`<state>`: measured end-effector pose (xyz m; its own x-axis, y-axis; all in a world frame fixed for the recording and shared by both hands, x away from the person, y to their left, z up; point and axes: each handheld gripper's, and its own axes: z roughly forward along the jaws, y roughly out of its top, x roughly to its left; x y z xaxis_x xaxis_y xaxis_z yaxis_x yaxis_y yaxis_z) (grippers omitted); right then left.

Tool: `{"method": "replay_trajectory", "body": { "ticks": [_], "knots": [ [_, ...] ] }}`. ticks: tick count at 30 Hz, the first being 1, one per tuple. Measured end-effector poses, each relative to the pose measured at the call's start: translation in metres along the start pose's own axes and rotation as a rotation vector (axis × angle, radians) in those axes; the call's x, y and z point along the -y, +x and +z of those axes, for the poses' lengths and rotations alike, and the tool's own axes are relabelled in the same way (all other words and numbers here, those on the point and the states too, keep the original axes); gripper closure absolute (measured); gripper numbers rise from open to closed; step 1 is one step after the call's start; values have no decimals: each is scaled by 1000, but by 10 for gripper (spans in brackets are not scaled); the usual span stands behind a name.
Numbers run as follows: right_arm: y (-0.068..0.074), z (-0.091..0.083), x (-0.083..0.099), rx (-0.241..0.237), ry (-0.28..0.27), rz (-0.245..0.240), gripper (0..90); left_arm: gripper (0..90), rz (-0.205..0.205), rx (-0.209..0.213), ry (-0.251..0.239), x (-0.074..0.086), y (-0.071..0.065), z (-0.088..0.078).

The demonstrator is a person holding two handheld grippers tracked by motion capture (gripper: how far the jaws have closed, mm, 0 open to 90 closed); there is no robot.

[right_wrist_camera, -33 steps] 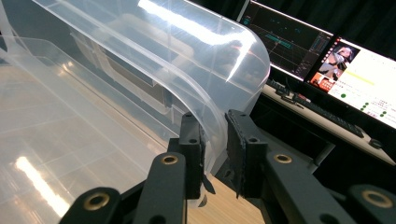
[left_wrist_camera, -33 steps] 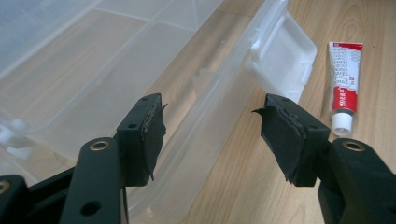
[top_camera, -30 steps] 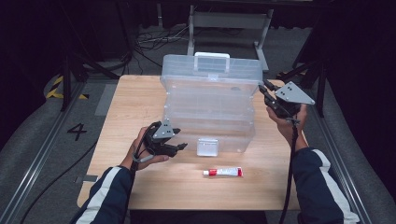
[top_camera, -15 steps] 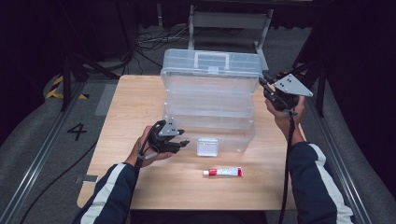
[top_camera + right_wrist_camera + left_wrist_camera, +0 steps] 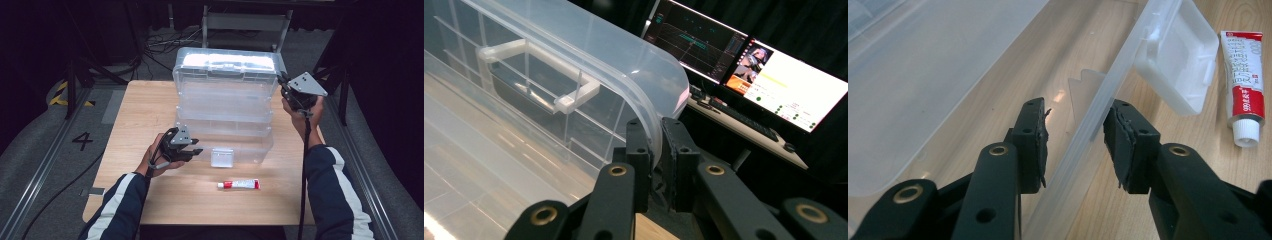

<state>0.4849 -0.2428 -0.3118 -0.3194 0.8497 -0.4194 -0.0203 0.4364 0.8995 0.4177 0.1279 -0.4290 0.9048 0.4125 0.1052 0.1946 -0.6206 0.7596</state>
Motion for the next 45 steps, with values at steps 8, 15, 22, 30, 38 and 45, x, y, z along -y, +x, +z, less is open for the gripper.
{"method": "replay_trajectory", "body": {
  "ticks": [8,15,22,30,38,45],
  "knots": [
    [-4,14,-6,16,36,-23,850,641,16,-13,21,-2,-1,-2],
    [-9,24,-9,10,50,1,851,643,19,-9,18,-1,-1,-3],
    [-11,30,-10,10,66,20,852,638,13,-4,10,0,0,-3],
    [-19,40,-15,-21,107,34,852,635,-3,10,-4,1,0,-2],
    [-24,50,-14,-33,114,59,853,633,-3,10,-5,1,0,-3],
    [-29,61,-14,-39,120,84,854,633,-3,14,-7,1,0,-2]
  ]
}}
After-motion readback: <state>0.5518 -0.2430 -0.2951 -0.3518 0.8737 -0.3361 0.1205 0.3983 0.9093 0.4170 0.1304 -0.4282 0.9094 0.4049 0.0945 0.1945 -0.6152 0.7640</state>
